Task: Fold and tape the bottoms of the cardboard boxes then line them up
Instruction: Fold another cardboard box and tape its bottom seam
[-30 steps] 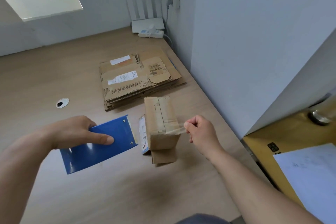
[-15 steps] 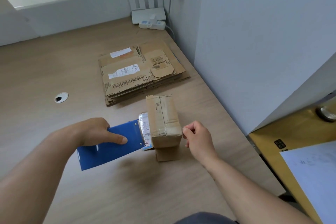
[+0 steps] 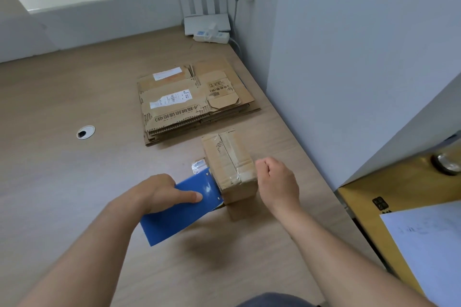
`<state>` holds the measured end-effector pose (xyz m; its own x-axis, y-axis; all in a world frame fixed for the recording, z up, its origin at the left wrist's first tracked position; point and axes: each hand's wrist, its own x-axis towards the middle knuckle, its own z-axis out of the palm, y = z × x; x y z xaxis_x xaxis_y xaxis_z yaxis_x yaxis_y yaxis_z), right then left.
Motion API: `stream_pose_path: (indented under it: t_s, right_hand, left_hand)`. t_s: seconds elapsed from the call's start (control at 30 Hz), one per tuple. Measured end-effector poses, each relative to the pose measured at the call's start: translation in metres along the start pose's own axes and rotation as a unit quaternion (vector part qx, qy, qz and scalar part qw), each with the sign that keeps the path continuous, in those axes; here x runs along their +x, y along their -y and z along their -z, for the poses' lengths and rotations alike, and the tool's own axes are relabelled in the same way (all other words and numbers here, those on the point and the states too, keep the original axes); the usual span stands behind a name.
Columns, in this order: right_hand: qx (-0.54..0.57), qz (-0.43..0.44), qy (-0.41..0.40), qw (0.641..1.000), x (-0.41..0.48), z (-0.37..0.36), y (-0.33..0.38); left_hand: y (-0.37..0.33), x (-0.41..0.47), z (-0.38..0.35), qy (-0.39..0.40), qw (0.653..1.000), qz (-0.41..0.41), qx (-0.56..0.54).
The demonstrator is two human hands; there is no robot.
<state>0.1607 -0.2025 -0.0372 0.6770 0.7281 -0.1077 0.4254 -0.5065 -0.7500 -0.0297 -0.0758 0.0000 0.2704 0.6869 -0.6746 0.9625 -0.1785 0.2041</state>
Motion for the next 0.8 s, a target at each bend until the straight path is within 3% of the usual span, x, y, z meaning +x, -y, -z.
stream_pose_path:
  t_s: [0.13, 0.2, 0.3, 0.43, 0.63, 0.8]
  right_hand:
    - [-0.183, 0.028, 0.061, 0.981, 0.007, -0.001, 0.011]
    - [-0.213, 0.039, 0.071, 0.974, 0.007, -0.007, 0.014]
    - [-0.208, 0.045, 0.086, 0.973, 0.01, -0.012, 0.017]
    - [-0.193, 0.036, 0.093, 0.976, 0.011, -0.012, 0.015]
    - [-0.161, 0.025, 0.098, 0.982, 0.017, -0.014, 0.016]
    - [-0.107, 0.029, 0.097, 0.989, 0.019, -0.01, 0.017]
  left_hand:
    - [-0.008, -0.004, -0.012, -0.003, 1.0, 0.009, -0.027]
    - [-0.01, -0.009, -0.013, -0.001, 0.999, 0.023, -0.043]
    - [-0.009, -0.016, -0.014, -0.012, 0.995, 0.068, -0.071]
    - [0.006, -0.029, -0.027, -0.086, 0.973, 0.126, 0.174]
    - [0.015, -0.036, -0.013, -0.22, 0.952, 0.134, 0.165]
    - [0.037, -0.037, -0.059, -0.267, 0.938, 0.158, 0.154]
